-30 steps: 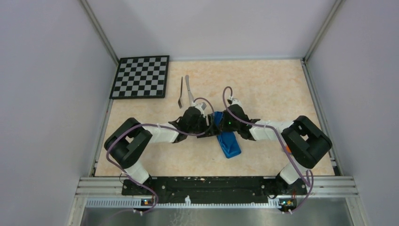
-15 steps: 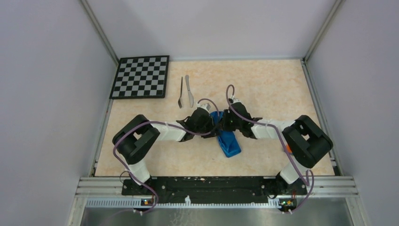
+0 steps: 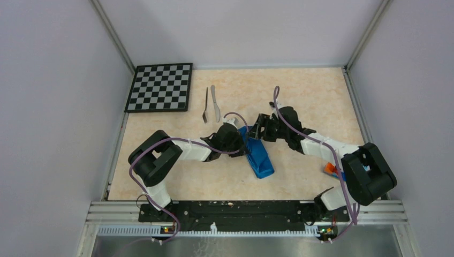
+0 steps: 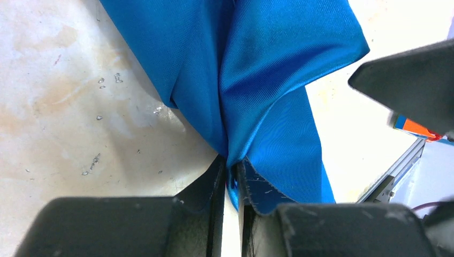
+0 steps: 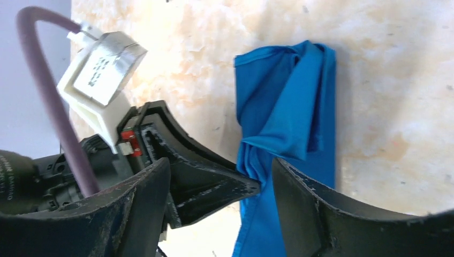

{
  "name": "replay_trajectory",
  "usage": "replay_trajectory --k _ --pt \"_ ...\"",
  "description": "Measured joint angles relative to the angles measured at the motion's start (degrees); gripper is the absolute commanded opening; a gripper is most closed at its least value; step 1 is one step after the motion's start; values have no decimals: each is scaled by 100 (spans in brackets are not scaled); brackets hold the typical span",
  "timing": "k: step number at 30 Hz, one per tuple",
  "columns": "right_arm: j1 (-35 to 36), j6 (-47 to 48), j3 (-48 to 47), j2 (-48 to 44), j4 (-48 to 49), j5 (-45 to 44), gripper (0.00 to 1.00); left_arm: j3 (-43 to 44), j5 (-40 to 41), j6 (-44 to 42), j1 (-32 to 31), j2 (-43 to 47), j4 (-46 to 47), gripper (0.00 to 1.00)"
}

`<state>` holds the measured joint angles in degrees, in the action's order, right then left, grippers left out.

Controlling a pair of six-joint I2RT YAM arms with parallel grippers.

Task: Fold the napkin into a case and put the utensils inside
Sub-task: Fold the 2/3-rectangle-folded napkin at the center of the board.

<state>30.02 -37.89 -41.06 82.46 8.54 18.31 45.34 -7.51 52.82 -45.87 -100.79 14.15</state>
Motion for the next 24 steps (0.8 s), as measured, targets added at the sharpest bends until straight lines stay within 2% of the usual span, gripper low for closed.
replay_trajectory --k 2,6,11,15,24 --pt "-164 15 13 2 -94 55 76 0 0 0 0 0 0 18" --pt "-549 -94 177 -2 50 214 77 0 -2 -2 0 0 -2 17" --pt "-769 -133 282 125 258 452 70 0 -11 -2 0 -2 -2 16" --pt "-769 -127 293 308 444 586 59 0 -11 -4 0 -2 -4 15" --pt "-769 -131 321 479 667 706 51 0 -11 -31 0 -2 -11 13"
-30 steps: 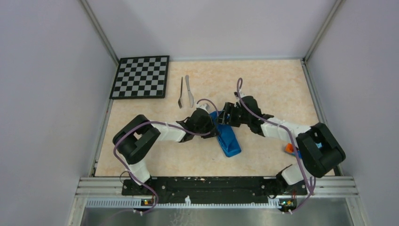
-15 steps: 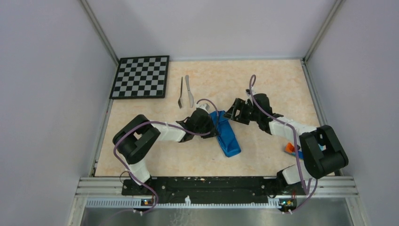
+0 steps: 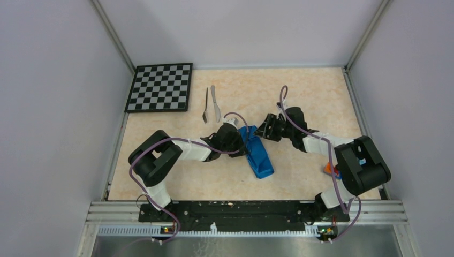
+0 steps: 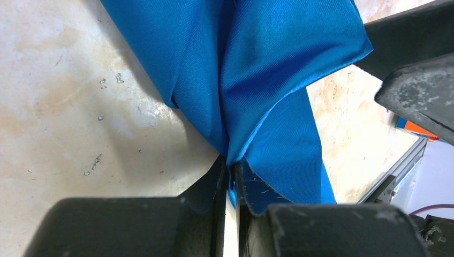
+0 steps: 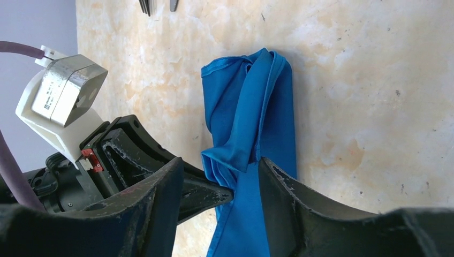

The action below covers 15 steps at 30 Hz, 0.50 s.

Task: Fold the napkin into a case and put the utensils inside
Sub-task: Fold the 2/3-rectangle-folded napkin at the center of the board.

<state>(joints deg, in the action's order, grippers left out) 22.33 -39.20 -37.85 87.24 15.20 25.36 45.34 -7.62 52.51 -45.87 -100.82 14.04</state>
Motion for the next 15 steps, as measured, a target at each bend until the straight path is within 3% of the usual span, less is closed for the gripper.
replay_trajectory --k 6,11,13,15 --pt "0 22 -2 157 111 7 37 2 0 -9 0 0 -7 12" --pt "0 61 -2 293 140 4 17 11 7 -15 -7 0 -20 13" --pt "0 74 -2 317 157 7 0 15 9 -17 -9 0 -28 19" --pt "0 107 -2 330 160 2 0 20 11 -33 -11 2 -31 33"
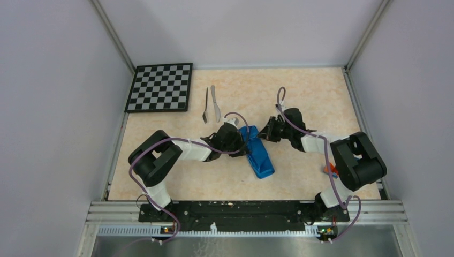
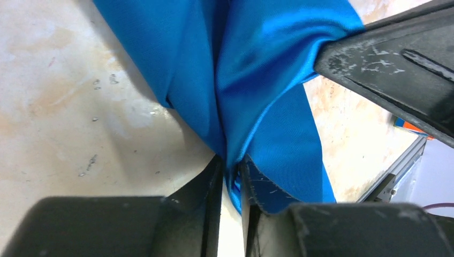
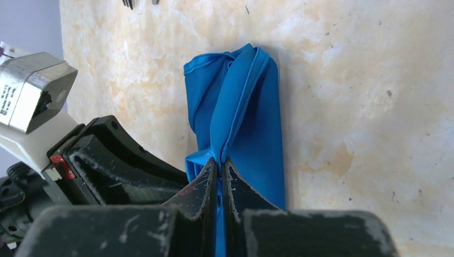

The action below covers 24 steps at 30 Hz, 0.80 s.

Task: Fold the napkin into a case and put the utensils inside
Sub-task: Fold the 2/3-rectangle-folded napkin at the center of the board, then grasp the top corner of the smaller rectangle folded napkin from the folded napkin.

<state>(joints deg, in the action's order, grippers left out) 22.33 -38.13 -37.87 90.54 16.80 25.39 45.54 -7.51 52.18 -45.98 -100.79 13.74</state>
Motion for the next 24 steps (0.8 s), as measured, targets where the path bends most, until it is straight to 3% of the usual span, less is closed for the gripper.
replay_trajectory --k 3,6,8,12,14,19,24 --pt "0 52 -2 11 -9 -11 0 -13 -52 -50 -28 55 76 60" --pt "0 118 -9 13 -42 -9 0 -168 -9 -192 -50 363 61 77" --pt "0 168 -31 24 -81 2 0 -315 13 -326 7 658 -111 73" --pt "0 201 -83 50 -94 70 0 -188 258 -706 269 933 -614 43" --pt "0 203 -83 50 -92 107 0 190 483 -1001 372 850 -990 36" --pt "0 203 -85 61 -94 186 0 1567 979 -1652 387 151 -1641 34" --pt "0 201 -85 61 -94 234 0 2247 1447 -2159 326 -402 -2041 31"
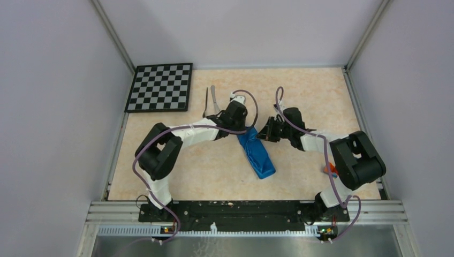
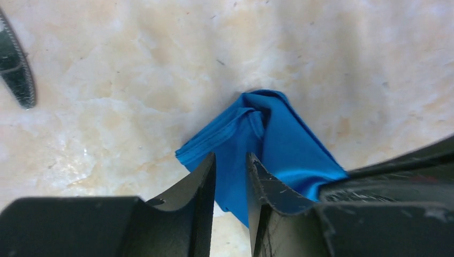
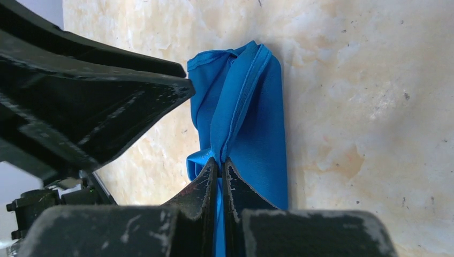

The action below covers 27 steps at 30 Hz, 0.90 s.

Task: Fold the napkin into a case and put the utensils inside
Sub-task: Grasp the top corner of the smaller rectangle folded napkin from the folded napkin.

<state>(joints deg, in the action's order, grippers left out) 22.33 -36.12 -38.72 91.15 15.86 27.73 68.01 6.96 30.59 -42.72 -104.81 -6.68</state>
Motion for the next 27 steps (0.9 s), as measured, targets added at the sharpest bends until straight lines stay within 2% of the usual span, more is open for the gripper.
replay_trajectory --k 7,19,24,27 --pt "0 -2 -7 0 2 57 0 234 544 -417 -212 -291 -525 32" --pt "0 -44 -9 0 44 116 0 522 997 -619 -442 -645 -798 28" --pt "0 -52 -9 9 79 157 0 651 1268 -686 -509 -732 -907 20" --pt "0 -55 -11 11 90 186 0 702 1405 -717 -546 -732 -977 10"
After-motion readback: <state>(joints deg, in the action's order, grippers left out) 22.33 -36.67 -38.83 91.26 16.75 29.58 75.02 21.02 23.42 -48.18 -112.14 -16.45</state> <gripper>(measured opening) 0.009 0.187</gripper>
